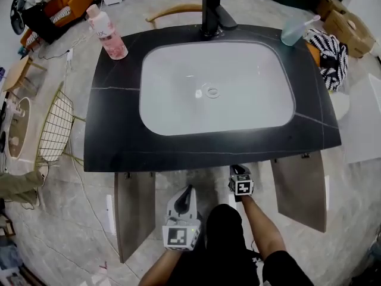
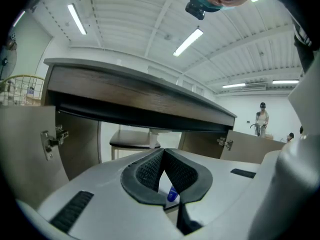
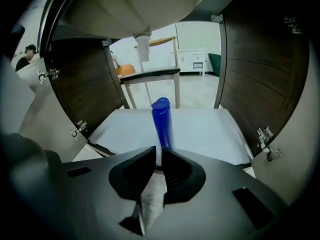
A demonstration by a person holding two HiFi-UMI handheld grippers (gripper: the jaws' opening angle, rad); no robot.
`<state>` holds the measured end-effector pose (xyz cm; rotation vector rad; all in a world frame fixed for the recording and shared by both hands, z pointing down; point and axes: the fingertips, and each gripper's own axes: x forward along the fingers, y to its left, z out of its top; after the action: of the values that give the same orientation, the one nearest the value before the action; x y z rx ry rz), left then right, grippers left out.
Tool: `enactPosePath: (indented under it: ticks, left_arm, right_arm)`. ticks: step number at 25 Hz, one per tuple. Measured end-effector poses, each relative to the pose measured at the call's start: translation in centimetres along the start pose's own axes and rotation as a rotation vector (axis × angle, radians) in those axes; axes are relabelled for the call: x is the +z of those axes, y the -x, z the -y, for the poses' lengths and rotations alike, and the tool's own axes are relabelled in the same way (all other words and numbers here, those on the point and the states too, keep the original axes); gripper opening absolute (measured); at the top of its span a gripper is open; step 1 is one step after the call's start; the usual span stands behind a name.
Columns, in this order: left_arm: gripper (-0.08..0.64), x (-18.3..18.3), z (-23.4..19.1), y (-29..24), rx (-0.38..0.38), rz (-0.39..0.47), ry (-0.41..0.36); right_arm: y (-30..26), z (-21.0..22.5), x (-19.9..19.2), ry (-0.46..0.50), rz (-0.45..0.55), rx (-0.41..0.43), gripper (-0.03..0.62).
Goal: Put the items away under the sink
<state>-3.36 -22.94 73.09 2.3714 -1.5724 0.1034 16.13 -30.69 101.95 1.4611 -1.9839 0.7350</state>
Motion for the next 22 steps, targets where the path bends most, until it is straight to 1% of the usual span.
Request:
enactPosePath:
  ticks: [3, 6, 7, 10, 11, 14, 17, 20, 22]
  left_arm:
    - [0.015, 3.4, -0.2, 0.7, 0.024, -0.027, 0.018]
    - [0.015, 6.5, 0.5, 2.0, 0.012, -0.067, -0.035]
    - [0.015, 7.9, 0.9, 2.3, 0.013, -0.072, -0.041]
    - [0.015, 12.9, 2.4, 3.6, 0.034, -0.056, 0.017]
    - [0.015, 14.2, 3.0, 4.2, 0.032, -0.06, 0.022]
    - [0.015, 17.5, 5.0, 6.3, 0.008, -0.099, 0.003]
    - [0.015, 21.9, 6.9, 8.2, 0.021, -0.104, 0.032]
    - [0.015, 25.8, 8.5, 10.1, 0.01, -0.119, 0.021]
    - [0.015, 28.6, 9.6, 11.0, 0.009, -0.107, 0.025]
  right_arm:
    - [2.4, -1.1, 1.5, -0.027, -0.047, 0.002, 0.023]
    - [5.9, -2.5, 3.1, -0.055, -0.094, 0.021, 0.018]
    - [7.0, -2.9, 3.8, -0.066, -0.108, 0.026, 0.017]
    - [10.6, -3.3, 4.7, -0.076, -0.167, 0.014, 0.012]
    - [11.9, -3.5, 5.0, -0.083, -0.183, 0.005, 0.012]
    - [16.3, -4.1, 6.7, -0.101, -0.204, -0.011, 0.012]
    - [21.1, -5.2, 8.4, -0.102, -0.225, -0.007, 0.011]
    - [25.9, -6.9, 11.0, -0.101, -0.228, 0.009, 0.011]
    - [29.2, -7.8, 13.3, -0.097, -0.23, 0.014, 0.011]
